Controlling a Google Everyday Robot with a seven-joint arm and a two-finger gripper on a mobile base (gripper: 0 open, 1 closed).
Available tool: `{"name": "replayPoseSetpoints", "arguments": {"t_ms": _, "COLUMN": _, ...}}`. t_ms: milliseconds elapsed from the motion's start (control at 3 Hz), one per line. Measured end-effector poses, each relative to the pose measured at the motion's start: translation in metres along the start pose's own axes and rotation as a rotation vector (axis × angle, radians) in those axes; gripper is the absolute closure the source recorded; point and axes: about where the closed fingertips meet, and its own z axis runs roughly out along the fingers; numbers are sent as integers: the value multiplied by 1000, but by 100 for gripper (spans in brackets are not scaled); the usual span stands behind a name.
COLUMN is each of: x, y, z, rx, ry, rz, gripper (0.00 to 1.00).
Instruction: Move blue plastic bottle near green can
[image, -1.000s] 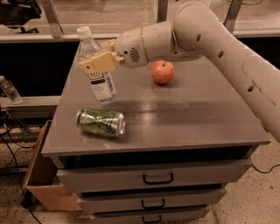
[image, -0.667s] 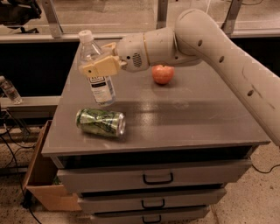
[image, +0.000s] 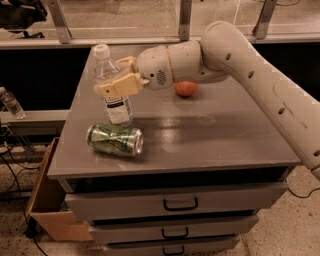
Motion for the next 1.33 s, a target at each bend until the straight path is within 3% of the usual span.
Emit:
{"name": "replayPoseSetpoints", "arguments": {"t_ms": 1000, "x": 26, "y": 8, "z": -5, "rx": -90, "ry": -11, "rz": 11, "gripper": 12}}
{"name": "replayPoseSetpoints", "arguments": {"t_ms": 1333, "x": 24, "y": 9, "z": -10, "rx": -102, "ry": 9, "rz": 13, "gripper": 0}}
